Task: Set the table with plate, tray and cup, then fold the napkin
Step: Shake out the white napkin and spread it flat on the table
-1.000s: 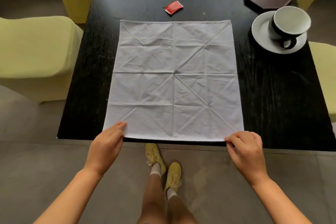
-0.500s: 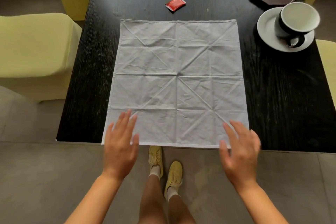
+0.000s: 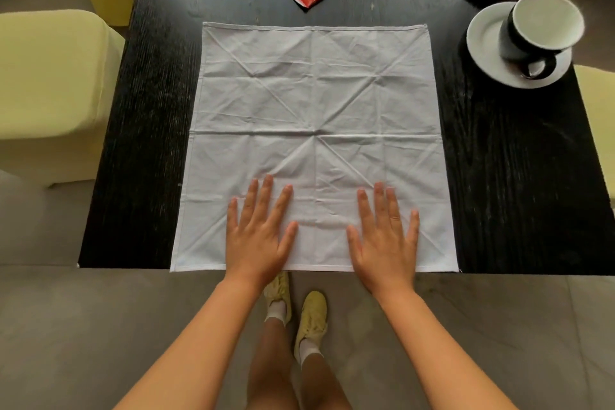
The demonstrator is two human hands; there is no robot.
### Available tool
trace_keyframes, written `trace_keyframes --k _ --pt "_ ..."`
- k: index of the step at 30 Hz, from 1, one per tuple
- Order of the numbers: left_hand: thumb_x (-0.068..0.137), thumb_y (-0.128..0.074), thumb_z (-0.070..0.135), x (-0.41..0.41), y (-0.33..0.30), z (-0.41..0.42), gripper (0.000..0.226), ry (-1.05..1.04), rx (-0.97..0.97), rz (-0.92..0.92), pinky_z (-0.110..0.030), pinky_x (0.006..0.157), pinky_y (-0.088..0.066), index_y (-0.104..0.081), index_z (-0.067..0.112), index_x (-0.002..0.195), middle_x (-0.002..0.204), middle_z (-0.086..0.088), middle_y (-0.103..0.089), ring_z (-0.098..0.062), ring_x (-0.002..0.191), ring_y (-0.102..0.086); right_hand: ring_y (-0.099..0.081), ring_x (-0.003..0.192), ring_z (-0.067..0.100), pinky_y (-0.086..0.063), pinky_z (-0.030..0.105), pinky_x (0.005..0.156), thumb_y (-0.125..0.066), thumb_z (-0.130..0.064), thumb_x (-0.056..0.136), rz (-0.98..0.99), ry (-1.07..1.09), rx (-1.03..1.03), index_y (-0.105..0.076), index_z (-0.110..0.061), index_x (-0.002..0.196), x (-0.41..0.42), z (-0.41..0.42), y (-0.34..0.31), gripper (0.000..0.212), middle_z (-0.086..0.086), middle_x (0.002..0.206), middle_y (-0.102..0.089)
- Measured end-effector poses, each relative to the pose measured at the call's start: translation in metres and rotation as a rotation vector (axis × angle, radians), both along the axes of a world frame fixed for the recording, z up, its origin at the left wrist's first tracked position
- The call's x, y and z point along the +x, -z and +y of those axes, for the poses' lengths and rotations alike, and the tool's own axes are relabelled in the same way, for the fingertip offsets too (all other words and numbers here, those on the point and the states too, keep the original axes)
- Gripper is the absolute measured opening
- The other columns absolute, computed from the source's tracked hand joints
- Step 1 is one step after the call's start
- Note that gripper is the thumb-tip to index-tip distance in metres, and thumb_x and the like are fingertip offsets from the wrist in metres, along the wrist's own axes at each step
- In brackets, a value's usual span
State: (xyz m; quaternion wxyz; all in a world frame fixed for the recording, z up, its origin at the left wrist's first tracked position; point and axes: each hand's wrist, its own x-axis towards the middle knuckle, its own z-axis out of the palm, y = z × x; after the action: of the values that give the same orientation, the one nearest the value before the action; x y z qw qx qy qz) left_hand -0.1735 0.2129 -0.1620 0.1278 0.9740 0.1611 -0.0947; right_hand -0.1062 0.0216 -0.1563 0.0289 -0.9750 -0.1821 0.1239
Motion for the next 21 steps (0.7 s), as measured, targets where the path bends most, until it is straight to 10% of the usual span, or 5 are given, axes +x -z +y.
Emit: trace_keyframes --k 12,17,21 --pt "0.086 -0.005 0.053 -0.009 -0.009 0.053 0.072 -0.439 -0.019 -0.055 -0.051 0.116 0.008 0.005 0.015 0.147 0.158 -0.002 0.007 -0.013 0.144 0.007 -0.007 0.146 0.020 -0.002 0.057 0.115 -0.012 -0.050 0.089 -0.091 0.321 0.022 -0.004 -0.009 0.147 0.032 -0.036 -0.017 0.072 0.006 0.157 -0.003" --pt "0.091 -0.019 0.043 0.039 -0.012 0.003 0.059 0.067 -0.045 -0.115 -0.048 0.112 0.011 -0.008 0.028 0.147 0.156 0.001 -0.003 -0.014 0.145 0.000 0.015 0.144 0.013 0.018 0.046 0.111 -0.016 -0.047 0.091 -0.002 -0.077 0.106 0.006 -0.025 0.146 0.031 0.046 -0.008 0.064 -0.003 0.156 0.011" --pt "0.088 -0.013 0.043 0.084 -0.004 0.004 0.057 0.086 -0.033 -0.070 -0.050 0.114 0.001 -0.015 0.031 0.143 0.154 0.003 -0.008 -0.022 0.144 -0.010 0.012 0.143 0.014 0.012 0.048 0.113 -0.024 -0.038 0.094 0.007 -0.113 0.101 -0.007 -0.028 0.148 0.063 0.083 0.000 0.057 -0.005 0.158 0.003"
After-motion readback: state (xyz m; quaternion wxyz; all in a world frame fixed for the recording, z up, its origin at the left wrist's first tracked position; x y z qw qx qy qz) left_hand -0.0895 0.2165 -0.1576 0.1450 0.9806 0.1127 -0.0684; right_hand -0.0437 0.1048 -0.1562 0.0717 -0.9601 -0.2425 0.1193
